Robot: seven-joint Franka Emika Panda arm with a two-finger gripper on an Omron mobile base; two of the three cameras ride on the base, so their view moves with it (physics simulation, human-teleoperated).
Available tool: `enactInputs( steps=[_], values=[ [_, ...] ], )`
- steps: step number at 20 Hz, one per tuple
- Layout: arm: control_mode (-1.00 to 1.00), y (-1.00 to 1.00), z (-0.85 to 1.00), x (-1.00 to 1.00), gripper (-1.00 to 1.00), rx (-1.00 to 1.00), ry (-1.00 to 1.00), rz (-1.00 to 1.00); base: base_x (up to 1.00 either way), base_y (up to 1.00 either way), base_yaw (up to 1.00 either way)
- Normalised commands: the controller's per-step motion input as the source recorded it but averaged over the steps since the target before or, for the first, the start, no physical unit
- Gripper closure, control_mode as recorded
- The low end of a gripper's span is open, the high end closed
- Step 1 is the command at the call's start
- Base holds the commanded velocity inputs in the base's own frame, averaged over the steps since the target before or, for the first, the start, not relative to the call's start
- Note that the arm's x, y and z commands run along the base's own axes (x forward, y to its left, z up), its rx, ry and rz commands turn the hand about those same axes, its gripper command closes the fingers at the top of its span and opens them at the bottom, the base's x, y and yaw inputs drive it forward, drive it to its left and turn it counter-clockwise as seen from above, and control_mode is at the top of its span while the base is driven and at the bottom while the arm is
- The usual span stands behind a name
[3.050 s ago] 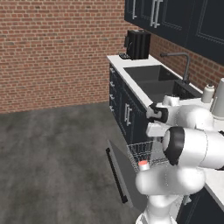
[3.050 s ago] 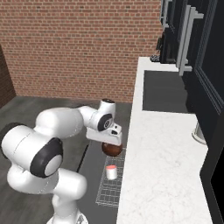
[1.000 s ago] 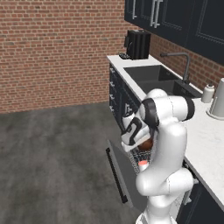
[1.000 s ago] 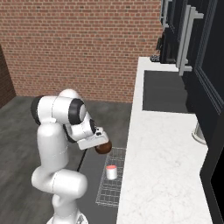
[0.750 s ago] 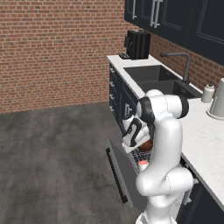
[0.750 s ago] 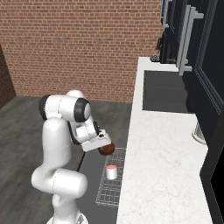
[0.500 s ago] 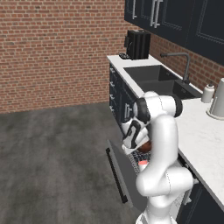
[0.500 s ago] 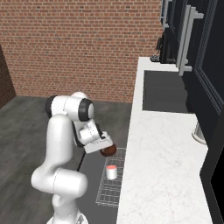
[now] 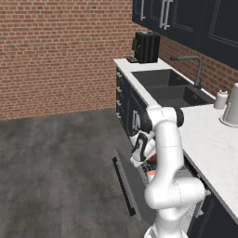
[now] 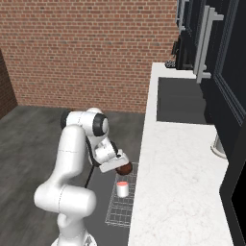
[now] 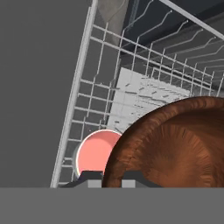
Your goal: Pick up the cup and bowl from the counter, place them in the dishwasher, and close the dishwasher door.
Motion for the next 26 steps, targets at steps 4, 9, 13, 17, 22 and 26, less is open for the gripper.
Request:
enactInputs(
  steps=[4,9,13,17,22,26],
  values=[
    [-1.00,-0.23,-0.49,0.42,1.00,0.00,0.00,0.00,0.00,0.00,0.00],
    [-1.00,-0.04,-0.52,0.34,1.00,-0.02,0.00,0.00,0.00,0.00,0.00],
    [-1.00,-0.23,-0.44,0.34,1.00,0.00,0.00,0.02,0.00,0.00,0.00],
    [-1.00,-0.17,-0.38,0.12,1.00,0.00,0.00,0.03,0.00,0.00,0.00],
    [-1.00,-0.08,-0.40,0.12,1.00,0.00,0.02,0.01,0.00,0.00,0.00],
    [-1.00,-0.03,-0.40,0.13,1.00,-0.01,0.02,0.00,0.00,0.00,0.00]
  ],
)
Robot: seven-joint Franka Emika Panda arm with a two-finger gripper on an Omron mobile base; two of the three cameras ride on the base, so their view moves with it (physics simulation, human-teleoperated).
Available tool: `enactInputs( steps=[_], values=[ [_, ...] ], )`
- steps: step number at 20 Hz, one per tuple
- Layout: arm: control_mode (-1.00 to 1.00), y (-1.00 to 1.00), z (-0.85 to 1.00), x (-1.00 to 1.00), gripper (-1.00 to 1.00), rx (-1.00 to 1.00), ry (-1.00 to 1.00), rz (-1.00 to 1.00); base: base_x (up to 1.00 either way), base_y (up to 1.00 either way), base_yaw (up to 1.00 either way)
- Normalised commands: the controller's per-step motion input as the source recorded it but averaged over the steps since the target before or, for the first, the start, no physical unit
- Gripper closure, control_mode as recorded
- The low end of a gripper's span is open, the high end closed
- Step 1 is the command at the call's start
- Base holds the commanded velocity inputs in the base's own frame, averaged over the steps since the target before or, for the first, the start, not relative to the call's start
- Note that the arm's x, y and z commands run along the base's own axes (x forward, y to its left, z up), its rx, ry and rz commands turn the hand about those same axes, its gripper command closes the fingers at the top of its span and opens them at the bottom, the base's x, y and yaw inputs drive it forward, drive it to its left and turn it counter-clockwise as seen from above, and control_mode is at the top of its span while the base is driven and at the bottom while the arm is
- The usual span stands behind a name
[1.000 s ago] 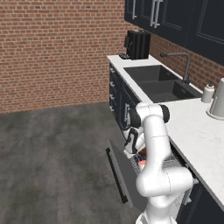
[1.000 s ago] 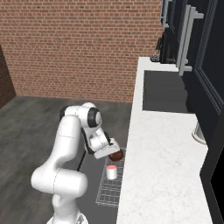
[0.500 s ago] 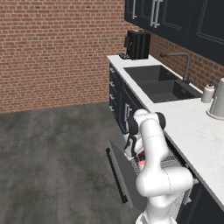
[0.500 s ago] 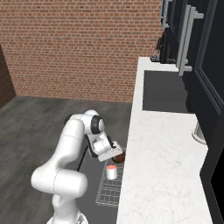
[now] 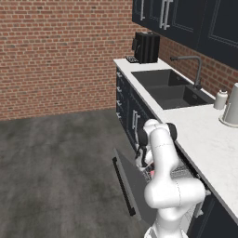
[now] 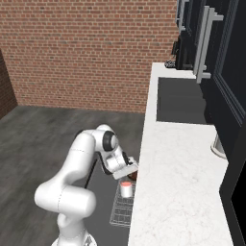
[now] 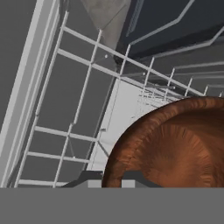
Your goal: Pick up the cup and bowl from the counter, place them in the dishwasher, and close the dishwasher door.
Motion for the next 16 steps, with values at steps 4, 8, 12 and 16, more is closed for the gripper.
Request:
enactInputs(
  steps=[4,8,12,16],
  values=[
    [-1.00,-0.05,-0.43,0.06,1.00,0.00,0.04,0.00,0.00,0.00,0.00],
    [-1.00,0.19,-0.44,-0.01,-1.00,-0.04,0.01,0.00,0.00,0.00,0.00],
    [-1.00,0.28,-0.01,-0.02,-1.00,-0.01,-0.04,0.00,0.00,0.00,0.00],
    [-1.00,0.17,0.05,-0.12,-1.00,0.00,-0.13,0.00,0.00,0.00,0.00]
  ],
)
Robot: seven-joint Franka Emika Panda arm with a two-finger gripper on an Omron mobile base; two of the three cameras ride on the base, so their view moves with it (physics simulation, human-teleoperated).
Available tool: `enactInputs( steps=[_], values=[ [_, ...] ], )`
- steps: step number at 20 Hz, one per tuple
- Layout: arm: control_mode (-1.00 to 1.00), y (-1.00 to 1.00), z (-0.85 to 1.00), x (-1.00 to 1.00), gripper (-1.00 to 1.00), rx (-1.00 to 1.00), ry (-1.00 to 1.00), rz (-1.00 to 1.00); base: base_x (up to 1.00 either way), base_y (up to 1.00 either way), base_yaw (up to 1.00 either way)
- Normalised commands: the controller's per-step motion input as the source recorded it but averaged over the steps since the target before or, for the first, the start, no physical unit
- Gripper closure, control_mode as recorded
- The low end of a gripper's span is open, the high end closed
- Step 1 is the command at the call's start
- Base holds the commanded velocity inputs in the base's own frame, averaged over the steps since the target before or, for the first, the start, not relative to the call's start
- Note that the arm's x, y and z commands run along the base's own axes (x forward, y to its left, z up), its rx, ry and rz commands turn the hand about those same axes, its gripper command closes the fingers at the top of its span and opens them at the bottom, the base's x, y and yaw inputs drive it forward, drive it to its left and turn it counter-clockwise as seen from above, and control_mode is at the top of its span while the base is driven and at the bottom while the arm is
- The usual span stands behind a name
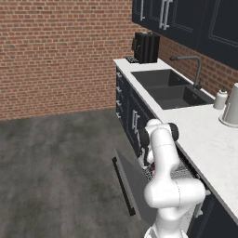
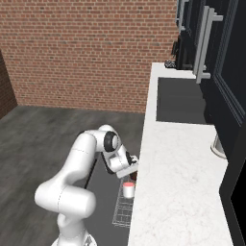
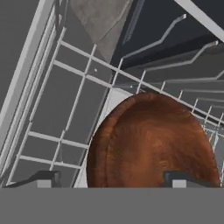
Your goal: Pick up the cup and bowl from the counter, place them in the dishwasher, and close the dishwasher door.
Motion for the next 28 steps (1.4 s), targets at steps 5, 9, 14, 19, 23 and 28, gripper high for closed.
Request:
enactInputs(
  steps=[5,9,14,19,23,28],
  values=[
    [-1.00,0.08,0.62,-0.32,-1.00,0.00,-0.16,0.00,0.00,0.00,0.00],
    [-1.00,0.19,0.96,-0.56,-1.00,0.00,-0.08,0.00,0.00,0.00,0.00],
    [-1.00,0.34,0.96,-0.81,-1.00,0.04,-0.01,0.00,0.00,0.00,0.00],
    [-1.00,0.53,0.93,-0.88,-1.00,0.07,-0.03,0.00,0.00,0.00,0.00],
    [-1.00,0.40,1.00,-0.67,-1.00,0.01,-0.09,-0.02,0.00,0.00,0.00],
    [-1.00,0.44,1.00,-0.39,-1.00,0.00,-0.17,-0.02,0.00,0.00,0.00]
  ],
)
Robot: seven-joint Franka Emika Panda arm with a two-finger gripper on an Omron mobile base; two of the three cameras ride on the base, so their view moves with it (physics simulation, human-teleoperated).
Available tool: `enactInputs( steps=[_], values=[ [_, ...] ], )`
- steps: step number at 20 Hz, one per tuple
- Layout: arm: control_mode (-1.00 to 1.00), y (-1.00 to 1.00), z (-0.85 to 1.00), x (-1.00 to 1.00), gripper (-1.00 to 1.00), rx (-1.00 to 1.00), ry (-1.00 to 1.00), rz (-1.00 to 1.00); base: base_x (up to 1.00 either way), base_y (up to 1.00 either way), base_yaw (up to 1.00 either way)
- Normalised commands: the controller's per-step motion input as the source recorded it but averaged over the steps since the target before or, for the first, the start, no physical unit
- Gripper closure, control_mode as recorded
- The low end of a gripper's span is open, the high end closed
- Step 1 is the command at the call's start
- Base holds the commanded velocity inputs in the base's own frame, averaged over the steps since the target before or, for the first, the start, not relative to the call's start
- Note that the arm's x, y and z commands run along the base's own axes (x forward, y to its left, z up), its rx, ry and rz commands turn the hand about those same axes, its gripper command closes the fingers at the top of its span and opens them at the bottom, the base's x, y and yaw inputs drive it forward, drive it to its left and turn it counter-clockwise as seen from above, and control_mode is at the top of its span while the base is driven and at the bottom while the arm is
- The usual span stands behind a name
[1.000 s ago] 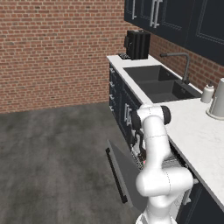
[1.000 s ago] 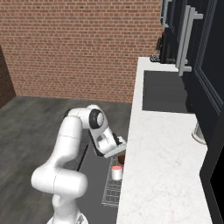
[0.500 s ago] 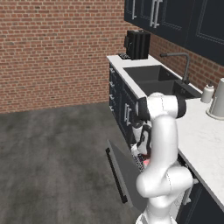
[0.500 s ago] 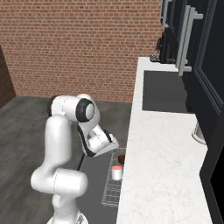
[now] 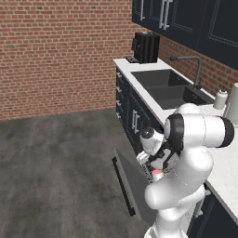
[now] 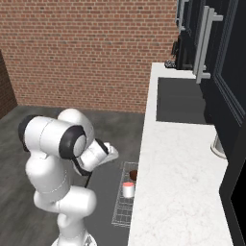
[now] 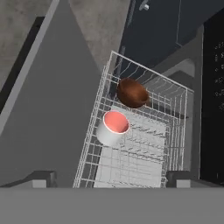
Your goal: Pick up the cup and bowl from the counter, place them in the dishwasher, and close the dishwasher door.
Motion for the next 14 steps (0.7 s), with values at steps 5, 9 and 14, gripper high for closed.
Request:
enactInputs(
  steps=[5,9,14],
  values=[
    [-1.00,0.23,1.00,-0.32,-1.00,0.00,0.03,-0.05,0.00,0.00,0.00],
    [-1.00,0.43,0.67,-0.27,-1.00,0.00,0.16,-0.03,0.00,0.00,0.00],
    [-1.00,0.24,0.99,-0.09,-1.00,0.00,0.13,-0.02,0.00,0.00,0.00]
  ],
)
